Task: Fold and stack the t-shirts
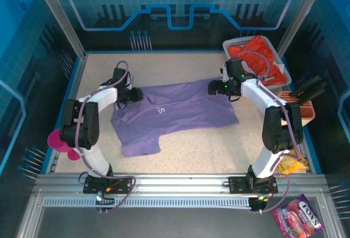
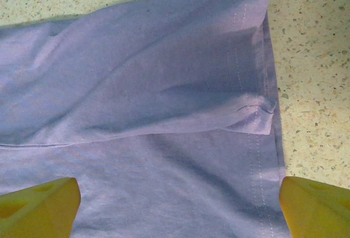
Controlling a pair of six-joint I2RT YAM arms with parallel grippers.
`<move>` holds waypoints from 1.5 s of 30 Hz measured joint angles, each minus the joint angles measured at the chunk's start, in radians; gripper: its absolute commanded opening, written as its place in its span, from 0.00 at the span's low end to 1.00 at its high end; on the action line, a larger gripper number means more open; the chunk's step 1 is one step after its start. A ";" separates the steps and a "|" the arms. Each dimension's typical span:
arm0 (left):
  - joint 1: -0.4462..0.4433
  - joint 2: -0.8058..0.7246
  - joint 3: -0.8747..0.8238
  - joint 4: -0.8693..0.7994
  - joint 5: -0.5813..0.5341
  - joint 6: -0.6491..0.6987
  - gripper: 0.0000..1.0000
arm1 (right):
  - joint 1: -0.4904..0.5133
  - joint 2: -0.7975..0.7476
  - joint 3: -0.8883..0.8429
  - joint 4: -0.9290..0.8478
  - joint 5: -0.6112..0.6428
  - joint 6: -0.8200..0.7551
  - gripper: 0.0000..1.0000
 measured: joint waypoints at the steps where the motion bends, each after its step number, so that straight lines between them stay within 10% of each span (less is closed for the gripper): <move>1: 0.002 0.015 0.009 0.000 0.012 0.000 0.46 | 0.000 0.000 0.000 0.000 0.000 0.000 0.94; 19: 0.001 0.080 0.050 0.000 0.073 -0.063 0.41 | -0.001 -0.007 0.000 0.000 -0.004 0.000 0.94; 45: 0.000 -0.062 -0.059 0.045 0.085 -0.171 0.01 | -0.002 -0.008 0.000 0.000 -0.026 0.000 0.93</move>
